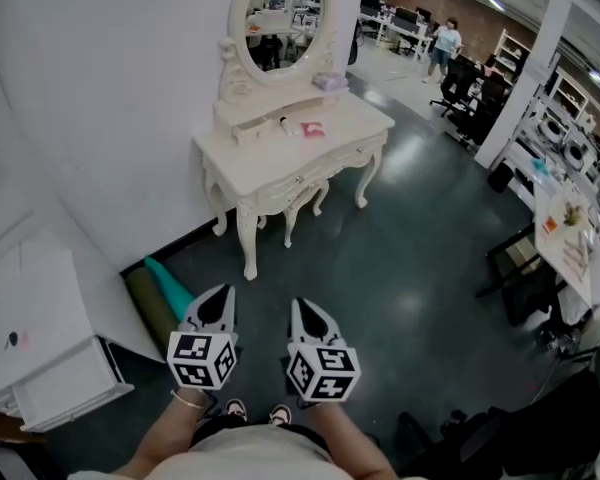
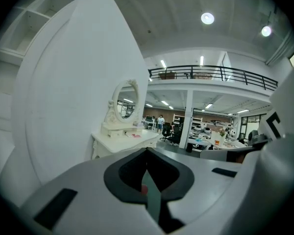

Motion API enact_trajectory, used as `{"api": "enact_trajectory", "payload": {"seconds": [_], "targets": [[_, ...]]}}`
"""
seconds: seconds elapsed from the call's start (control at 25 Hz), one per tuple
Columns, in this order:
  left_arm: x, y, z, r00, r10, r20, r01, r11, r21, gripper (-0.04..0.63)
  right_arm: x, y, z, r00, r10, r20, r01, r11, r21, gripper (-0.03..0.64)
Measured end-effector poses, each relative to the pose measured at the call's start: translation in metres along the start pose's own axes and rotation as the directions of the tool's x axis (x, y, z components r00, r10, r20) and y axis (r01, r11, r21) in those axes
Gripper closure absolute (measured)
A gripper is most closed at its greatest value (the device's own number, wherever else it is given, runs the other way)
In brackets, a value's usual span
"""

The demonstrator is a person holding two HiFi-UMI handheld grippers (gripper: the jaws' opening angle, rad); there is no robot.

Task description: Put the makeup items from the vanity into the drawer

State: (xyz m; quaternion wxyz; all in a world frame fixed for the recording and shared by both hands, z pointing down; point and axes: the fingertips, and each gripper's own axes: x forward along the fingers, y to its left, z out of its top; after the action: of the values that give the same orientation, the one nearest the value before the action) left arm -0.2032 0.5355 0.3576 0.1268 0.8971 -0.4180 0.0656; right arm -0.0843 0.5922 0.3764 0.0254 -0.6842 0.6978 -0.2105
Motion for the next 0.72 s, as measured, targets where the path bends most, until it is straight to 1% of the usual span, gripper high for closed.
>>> {"api": "enact_trajectory", "payload": {"seconds": [0.16, 0.28, 0.48, 0.64, 0.72], "targets": [[0.007, -0.020, 0.000, 1.000, 0.020, 0.012, -0.020, 1.000, 0.000, 0.591, -0.005, -0.023, 0.001, 1.000, 0.008, -0.007, -0.008, 1.000, 0.006, 0.600], [0.012, -0.028, -0.003, 1.000, 0.030, 0.007, -0.030, 1.000, 0.007, 0.591, -0.001, -0.031, 0.001, 1.000, 0.023, -0.015, -0.023, 1.000, 0.021, 0.600], [0.027, -0.030, -0.008, 0.999, 0.052, -0.009, -0.052, 0.999, -0.002, 0.591, 0.007, -0.043, 0.001, 0.999, 0.038, -0.025, -0.038, 0.999, 0.026, 0.599], [0.047, -0.025, -0.006, 0.998, 0.061, -0.010, -0.061, 0.998, -0.006, 0.591, 0.022, -0.058, 0.000, 0.999, 0.033, -0.040, -0.031, 0.999, 0.040, 0.600], [0.057, -0.023, -0.005, 0.998, 0.054, -0.015, -0.054, 0.999, -0.004, 0.591, 0.030, -0.065, 0.004, 0.999, 0.023, -0.032, -0.022, 0.999, 0.044, 0.599]]}}
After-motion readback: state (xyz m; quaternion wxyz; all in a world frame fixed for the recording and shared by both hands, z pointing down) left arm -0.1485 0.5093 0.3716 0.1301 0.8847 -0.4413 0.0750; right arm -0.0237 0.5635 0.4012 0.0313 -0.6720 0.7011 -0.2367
